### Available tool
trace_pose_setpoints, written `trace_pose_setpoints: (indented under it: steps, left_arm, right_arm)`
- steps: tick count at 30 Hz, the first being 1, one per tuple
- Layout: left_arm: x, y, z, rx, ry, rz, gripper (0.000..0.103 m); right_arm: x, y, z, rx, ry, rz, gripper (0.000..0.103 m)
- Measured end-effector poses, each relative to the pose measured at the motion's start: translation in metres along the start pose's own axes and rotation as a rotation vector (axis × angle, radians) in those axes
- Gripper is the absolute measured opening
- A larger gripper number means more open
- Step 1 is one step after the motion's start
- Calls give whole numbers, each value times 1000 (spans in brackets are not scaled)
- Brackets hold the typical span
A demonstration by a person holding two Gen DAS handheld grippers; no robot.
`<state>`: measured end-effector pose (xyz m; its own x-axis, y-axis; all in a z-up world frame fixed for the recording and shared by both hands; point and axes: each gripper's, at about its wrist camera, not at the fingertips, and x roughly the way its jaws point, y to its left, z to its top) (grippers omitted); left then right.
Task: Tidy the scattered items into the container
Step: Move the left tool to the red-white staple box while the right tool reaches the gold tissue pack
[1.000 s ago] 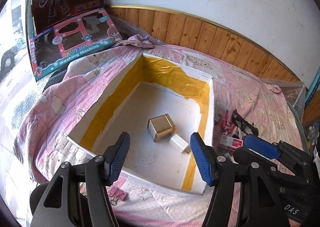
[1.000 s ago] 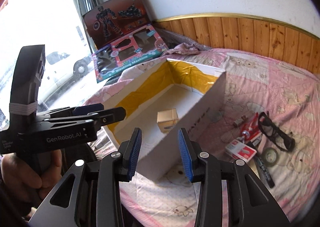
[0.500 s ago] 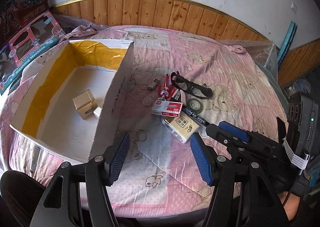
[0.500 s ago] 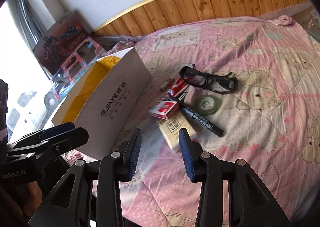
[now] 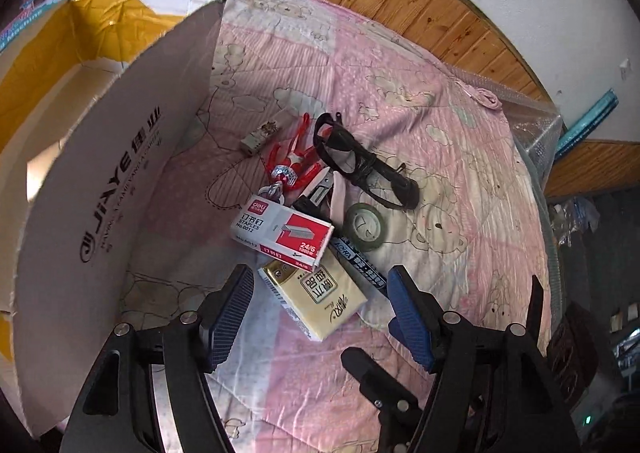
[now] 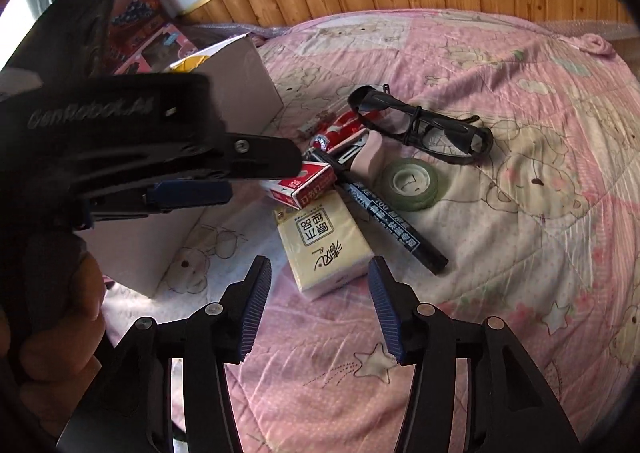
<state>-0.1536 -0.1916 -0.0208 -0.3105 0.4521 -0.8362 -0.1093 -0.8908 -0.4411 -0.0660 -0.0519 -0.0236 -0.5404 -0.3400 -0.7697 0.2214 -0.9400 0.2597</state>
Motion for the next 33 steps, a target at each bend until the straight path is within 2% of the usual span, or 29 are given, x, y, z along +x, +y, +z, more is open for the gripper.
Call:
trace_pose_setpoints:
  steps: [4,7,11,12,13,14,15,16,19,22,23,24,25,26,29,31,33]
  left_arm:
    - [26,28,13,-152,42,-70,70]
    - [41,43,18,-230,58,-114,70]
    - [56,45,22,-211,65,-94,70]
    - [56,45,23,-208,62,-91,64]
    - [57,44,23,-200,65,-95,59]
    - [58,43,24,-190,67,-98,38]
    - [59,44,25,-189,68,-86,25]
    - [59,44,25,-189,67,-80,25]
    - [56,43,24,-191,61,-84,23]
    - [53,46,23,-213,57,-118,27]
    - [51,46,22,-220,55,-127,36]
    - [50,47,22,-229,51,-134,44]
    - [48,47,21,-239,40,-142,59]
    - [44,47,20,-246,22,-152,67]
    - [39,47,21,-242,-18,-162,73]
    - [44,47,27,-217,-25,-84,73]
    - [53,47,32,-177,-21,26,69]
  right_arm:
    - [20,11,0,-103,7,-34,56]
    - [33,25,1,-213,-9,-76,58]
    - [42,34,-1,-307,-19,-145,58]
    - [42,35,-2,-317,-16,-152,58]
    - [42,36,-4,-332,-10,-155,54]
    - [40,38,-6,-347,-8,-166,50]
    - [37,39,-7,-354,-1,-165,41]
    - [34,39,-8,-348,7,-153,32]
    - [24,32,-11,-297,26,-126,16]
    - [16,24,-13,-268,24,-94,18]
    - [15,24,-12,-279,14,-89,25]
    - [14,25,-12,-293,1,-90,47]
    - [15,26,-12,-308,-16,-91,56]
    - [18,28,-11,-327,-22,-90,56]
    - [39,32,-10,-402,-2,-138,56]
    - [49,35,-11,-453,-28,-185,60]
    - [54,34,-9,-446,-25,-188,56]
